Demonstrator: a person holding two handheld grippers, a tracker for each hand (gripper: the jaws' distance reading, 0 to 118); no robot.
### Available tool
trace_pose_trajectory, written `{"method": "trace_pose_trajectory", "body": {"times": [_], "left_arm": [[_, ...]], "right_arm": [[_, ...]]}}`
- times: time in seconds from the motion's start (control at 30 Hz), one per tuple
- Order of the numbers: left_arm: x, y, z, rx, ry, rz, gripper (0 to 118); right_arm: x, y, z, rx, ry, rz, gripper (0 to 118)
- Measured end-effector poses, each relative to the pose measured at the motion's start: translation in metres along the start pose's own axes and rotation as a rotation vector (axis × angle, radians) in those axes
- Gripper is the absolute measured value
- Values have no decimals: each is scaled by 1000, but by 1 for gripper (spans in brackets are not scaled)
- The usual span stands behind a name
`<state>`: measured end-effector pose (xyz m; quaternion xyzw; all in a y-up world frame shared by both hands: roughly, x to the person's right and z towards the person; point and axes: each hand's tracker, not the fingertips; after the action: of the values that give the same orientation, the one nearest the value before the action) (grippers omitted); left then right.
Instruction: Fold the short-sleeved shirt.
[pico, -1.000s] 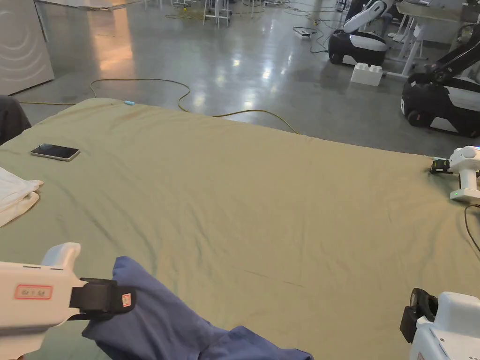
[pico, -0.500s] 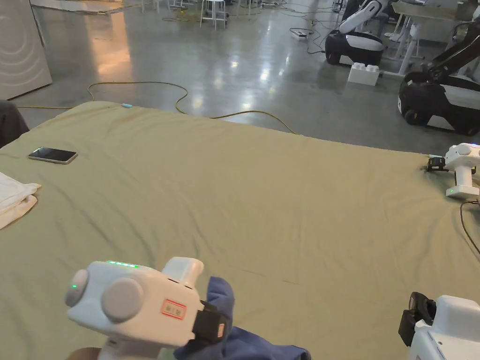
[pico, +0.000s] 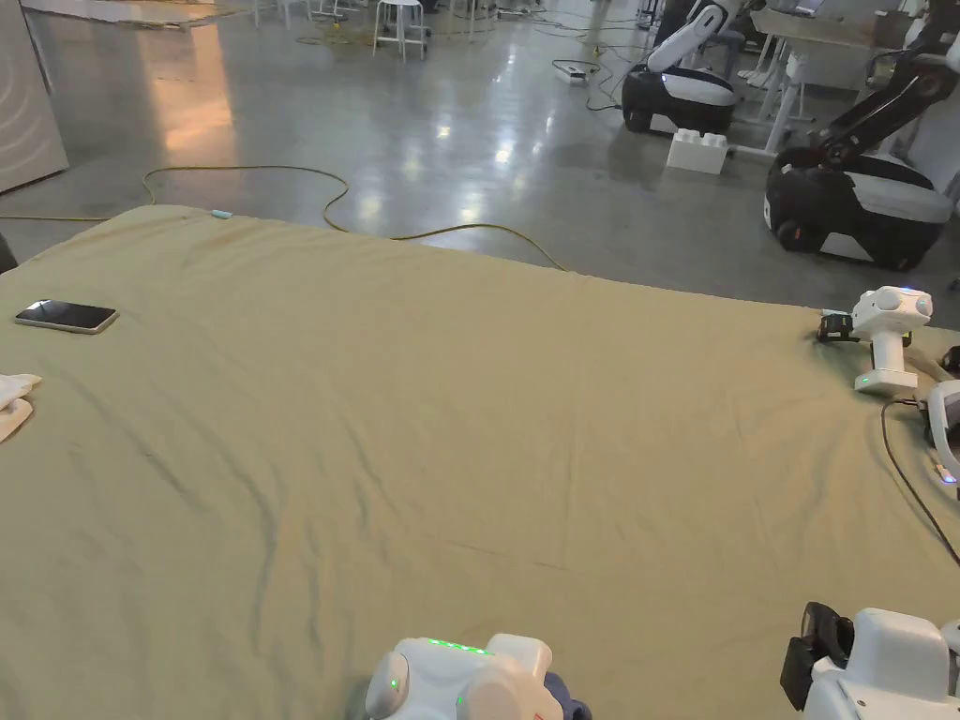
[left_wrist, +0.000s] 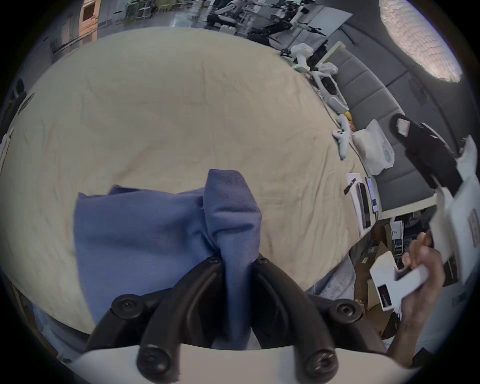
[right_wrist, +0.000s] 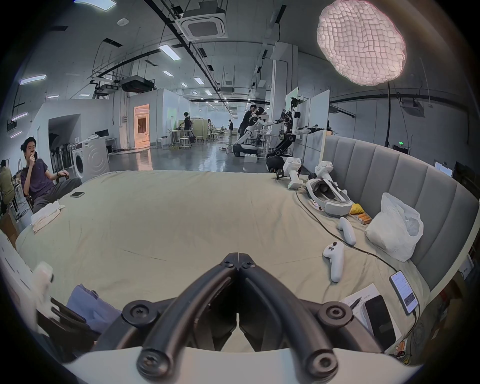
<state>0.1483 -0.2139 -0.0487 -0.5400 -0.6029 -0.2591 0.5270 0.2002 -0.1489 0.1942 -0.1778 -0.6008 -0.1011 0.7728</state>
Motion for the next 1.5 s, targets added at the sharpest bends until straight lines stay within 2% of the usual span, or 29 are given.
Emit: {"method": "trace_pose_trajectory", "body": {"times": [0.1,0.13,0.2,0.23,0.3,0.43,0.47,0.53,0.67,0.83,1.03,1.23,1.5], "left_arm": [[-3,-1,-1,7,7,-10,22],[-8,0,4,5,-34,9,29],[-18,-1,18,54,-121,58,56],[-20,-1,30,79,-137,62,62],[-28,0,46,117,-131,62,62],[-43,0,61,142,-121,57,59],[-46,0,57,140,-110,50,51],[-48,-1,45,112,-86,66,22],[-46,-7,7,36,-146,65,14],[-39,-16,-33,47,-168,50,10],[-43,-17,-22,128,-204,56,9],[-49,-1,48,413,-125,-30,9],[-50,19,145,962,212,-173,9]], "right_arm": [[1,1,0,-3,-2,0,0],[1,1,0,-4,-3,2,0],[1,1,0,-4,-2,7,0],[1,1,0,-4,-2,10,0],[1,1,0,-5,-1,12,0],[-2,3,0,-4,4,11,0],[-3,3,0,-2,5,10,0],[-5,3,-1,-3,10,13,0],[-10,1,-2,-9,18,15,0],[-14,1,-1,-12,23,23,0],[-16,7,3,11,24,18,0],[-20,24,12,87,15,-2,0],[-34,58,25,248,7,-12,0]]}}
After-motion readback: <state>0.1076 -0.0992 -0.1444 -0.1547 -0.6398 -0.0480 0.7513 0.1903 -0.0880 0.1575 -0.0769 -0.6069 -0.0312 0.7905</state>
